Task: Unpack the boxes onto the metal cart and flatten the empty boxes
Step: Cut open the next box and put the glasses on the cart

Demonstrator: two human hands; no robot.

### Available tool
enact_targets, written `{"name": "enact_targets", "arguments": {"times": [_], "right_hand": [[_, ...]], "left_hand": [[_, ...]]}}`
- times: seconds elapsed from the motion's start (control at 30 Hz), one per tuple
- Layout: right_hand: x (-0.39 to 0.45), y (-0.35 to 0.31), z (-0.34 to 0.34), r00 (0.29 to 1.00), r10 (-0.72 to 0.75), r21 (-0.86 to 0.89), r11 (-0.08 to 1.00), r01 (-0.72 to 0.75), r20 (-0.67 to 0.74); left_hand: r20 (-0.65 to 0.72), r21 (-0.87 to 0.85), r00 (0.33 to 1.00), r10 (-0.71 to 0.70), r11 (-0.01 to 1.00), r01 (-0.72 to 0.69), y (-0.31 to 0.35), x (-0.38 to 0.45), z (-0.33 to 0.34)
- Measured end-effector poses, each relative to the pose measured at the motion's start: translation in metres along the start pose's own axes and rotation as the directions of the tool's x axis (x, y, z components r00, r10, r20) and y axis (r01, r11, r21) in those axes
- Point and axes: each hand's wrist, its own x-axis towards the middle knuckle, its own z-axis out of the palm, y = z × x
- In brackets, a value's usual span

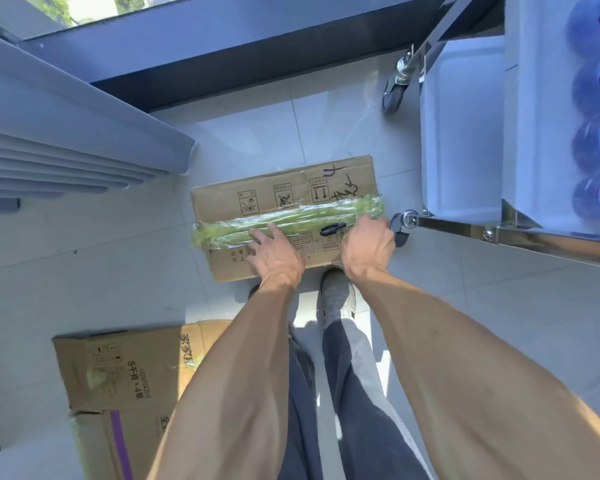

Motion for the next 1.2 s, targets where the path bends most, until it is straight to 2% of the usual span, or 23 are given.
{"name": "enact_targets", "arguments": {"times": [0.07,0.17,0.23,0.37,0.53,0.63,0.7,0.73,0.87,0.93,0.97,1.1,1.2], "right_hand": [[-0.006,0.001,0.005,0.999,0.04,0.039,0.998,-0.04,-0.015],[-0.004,0.004,0.001,0.997,0.076,0.104,0.992,-0.076,-0.001],[0.0,0.008,-0.005,0.996,0.087,0.141,0.986,-0.088,0.017],[0.001,0.013,-0.008,0.989,0.149,0.208,0.967,-0.148,0.009],[0.003,0.023,-0.011,0.963,0.27,0.319,0.912,-0.257,0.005],[-0.005,0.027,-0.008,0.978,0.201,0.323,0.931,-0.173,-0.056],[-0.012,0.028,-0.006,0.977,0.189,0.331,0.932,-0.146,-0.101],[-0.013,0.028,-0.005,0.972,0.205,0.349,0.924,-0.153,-0.116],[-0.014,0.033,-0.006,0.949,0.306,0.431,0.868,-0.246,-0.073],[-0.012,0.035,-0.005,0.95,0.307,0.424,0.868,-0.257,-0.053],[-0.012,0.037,-0.003,0.956,0.289,0.412,0.878,-0.244,-0.05],[-0.015,0.036,0.008,0.985,0.168,0.348,0.926,-0.146,-0.036],[-0.021,0.029,0.017,0.989,0.143,0.355,0.927,-0.119,-0.042]], "left_hand": [[-0.045,0.048,0.999,-0.004,0.999,0.006,0.007,-0.003,0.0],[-0.146,0.128,0.981,0.126,0.986,-0.108,0.015,-0.007,-0.001],[-0.139,0.128,0.972,0.188,0.977,-0.17,0.024,-0.01,0.001],[-0.053,0.016,0.992,0.117,0.993,-0.116,0.034,-0.011,0.007],[-0.034,-0.082,0.999,0.04,0.996,-0.042,0.031,-0.008,0.012],[-0.138,-0.223,0.989,0.047,0.972,-0.077,0.032,-0.009,0.009],[-0.112,-0.361,0.991,0.071,0.927,-0.107,0.043,-0.012,0.003],[-0.09,-0.359,0.989,0.117,0.922,-0.142,0.047,-0.015,0.0],[0.017,-0.078,0.923,0.385,0.921,-0.383,0.057,-0.017,-0.01],[0.058,-0.001,0.895,0.442,0.897,-0.442,0.057,-0.015,-0.011],[0.043,0.012,0.902,0.43,0.902,-0.431,0.055,-0.013,-0.009],[-0.072,0.033,0.975,0.209,0.978,-0.207,0.052,-0.005,-0.012],[-0.13,0.107,0.966,0.225,0.971,-0.212,0.048,0.011,-0.018]]}}
